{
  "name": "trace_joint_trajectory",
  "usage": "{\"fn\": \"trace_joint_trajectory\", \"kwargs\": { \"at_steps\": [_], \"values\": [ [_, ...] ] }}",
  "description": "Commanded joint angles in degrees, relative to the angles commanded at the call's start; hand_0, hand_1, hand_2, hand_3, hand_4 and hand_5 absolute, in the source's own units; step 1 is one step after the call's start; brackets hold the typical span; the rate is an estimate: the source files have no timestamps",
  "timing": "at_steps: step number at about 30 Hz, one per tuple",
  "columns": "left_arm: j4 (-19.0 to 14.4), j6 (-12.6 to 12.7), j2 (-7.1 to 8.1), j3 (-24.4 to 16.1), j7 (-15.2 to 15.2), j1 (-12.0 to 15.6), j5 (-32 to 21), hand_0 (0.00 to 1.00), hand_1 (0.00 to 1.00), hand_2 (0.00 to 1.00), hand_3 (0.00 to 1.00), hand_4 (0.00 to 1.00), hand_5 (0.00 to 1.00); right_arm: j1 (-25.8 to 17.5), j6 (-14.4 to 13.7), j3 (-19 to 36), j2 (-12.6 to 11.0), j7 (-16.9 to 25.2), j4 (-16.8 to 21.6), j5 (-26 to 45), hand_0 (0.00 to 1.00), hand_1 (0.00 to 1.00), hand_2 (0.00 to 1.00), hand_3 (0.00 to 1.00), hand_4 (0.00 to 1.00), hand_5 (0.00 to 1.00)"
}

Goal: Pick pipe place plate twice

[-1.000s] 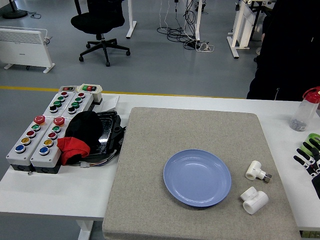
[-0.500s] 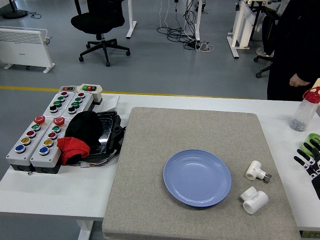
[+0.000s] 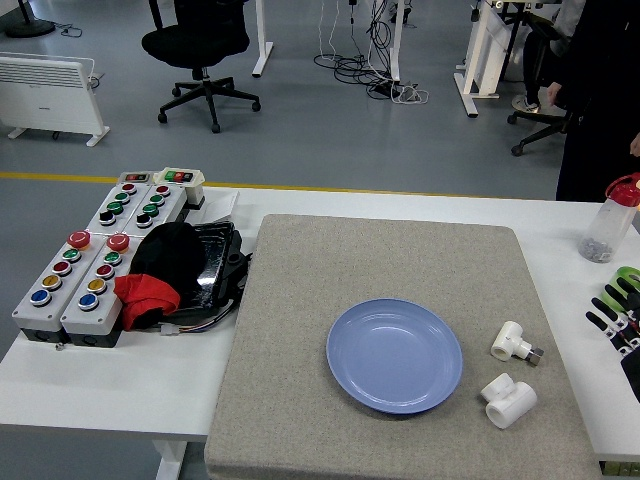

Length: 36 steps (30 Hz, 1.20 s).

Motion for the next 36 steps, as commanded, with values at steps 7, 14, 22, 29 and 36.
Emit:
{"fn": "trace_joint_trajectory", "kwargs": {
  "at_steps": [7,14,22,29,36],
  "values": [
    [0.0,0.0,-0.01,0.0,0.0,-0.1,0.0,0.711,0.742,0.719,0.66,0.403,0.998,-0.1,0.0,-0.2,-0.2,0.1,0.7,-4.7,0.914,0.831,0.91,0.844,0.721,0.634],
    [0.0,0.0,0.04,0.0,0.0,-0.1,0.0,0.711,0.742,0.719,0.659,0.404,0.998,-1.4,-4.1,-5.4,-2.6,0.6,8.1,-19.7,0.998,0.921,0.998,0.94,0.822,0.56],
    [0.0,0.1,0.16,-0.3,0.0,-0.2,0.3,0.711,0.742,0.717,0.659,0.403,0.998,-2.8,0.1,-10.2,-5.2,-6.6,13.7,-39.1,0.998,0.96,0.998,0.998,0.747,0.233],
    [0.0,0.1,0.22,-0.3,0.0,-0.2,0.1,0.711,0.742,0.717,0.658,0.403,0.998,-3.4,0.9,-12.6,-6.0,-8.7,14.6,-56.2,0.998,0.964,0.998,0.998,0.787,0.259],
    [0.0,0.1,0.24,-0.2,0.0,-0.3,0.1,0.711,0.742,0.717,0.658,0.403,0.998,-3.5,0.9,-14.1,-5.6,-9.6,13.3,-72.7,0.998,0.959,0.998,0.998,0.803,0.273]
  ]
}}
